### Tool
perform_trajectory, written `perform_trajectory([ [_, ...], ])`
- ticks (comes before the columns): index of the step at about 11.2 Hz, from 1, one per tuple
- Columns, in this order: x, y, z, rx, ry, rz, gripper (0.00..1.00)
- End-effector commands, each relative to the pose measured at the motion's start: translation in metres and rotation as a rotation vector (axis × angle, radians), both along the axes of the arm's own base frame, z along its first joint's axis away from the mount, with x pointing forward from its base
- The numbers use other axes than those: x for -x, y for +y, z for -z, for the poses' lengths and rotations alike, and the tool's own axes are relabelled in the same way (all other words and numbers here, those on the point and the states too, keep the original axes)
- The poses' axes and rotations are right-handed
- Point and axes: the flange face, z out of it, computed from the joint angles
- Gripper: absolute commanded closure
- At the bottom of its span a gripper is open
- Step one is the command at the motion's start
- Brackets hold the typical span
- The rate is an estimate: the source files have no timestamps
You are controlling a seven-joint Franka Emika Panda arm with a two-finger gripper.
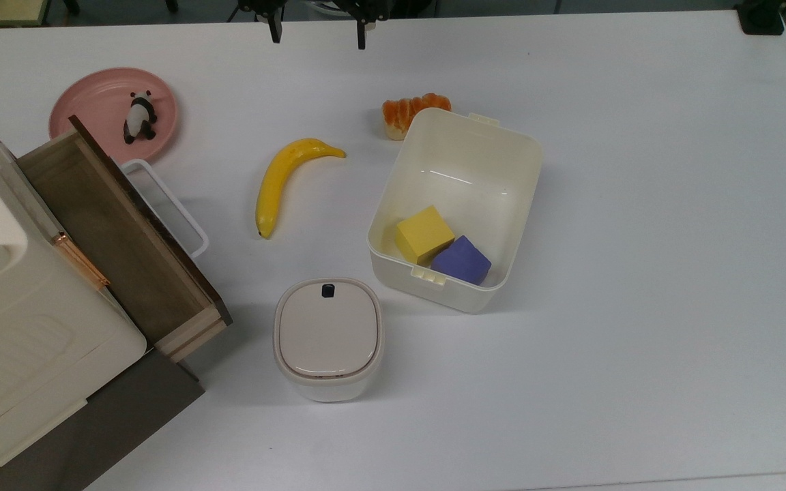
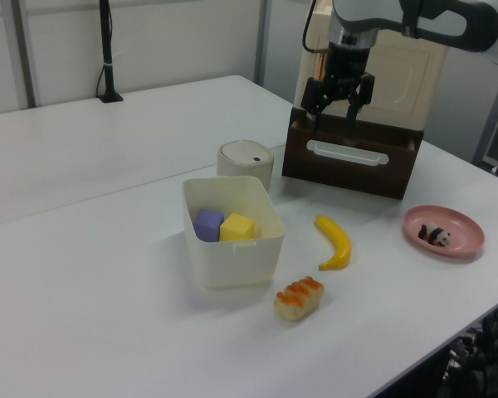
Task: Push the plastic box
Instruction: 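Lower the open gripper toward the cream plastic box rim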
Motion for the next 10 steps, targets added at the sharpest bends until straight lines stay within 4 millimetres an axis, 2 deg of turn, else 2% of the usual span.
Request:
perform_trajectory([
  [1,0.000,0.004,0.006,-0.004,-0.007,-0.139,0.00],
  [3,-0.001,0.007,0.017,0.001,0.007,-0.329,0.00],
  [5,-0.001,0.014,0.039,0.001,0.046,-0.553,0.00],
  [7,-0.002,0.012,0.051,0.019,0.065,-0.754,0.00],
  [10,-0.015,0.002,0.076,0.067,0.096,-1.014,0.00],
])
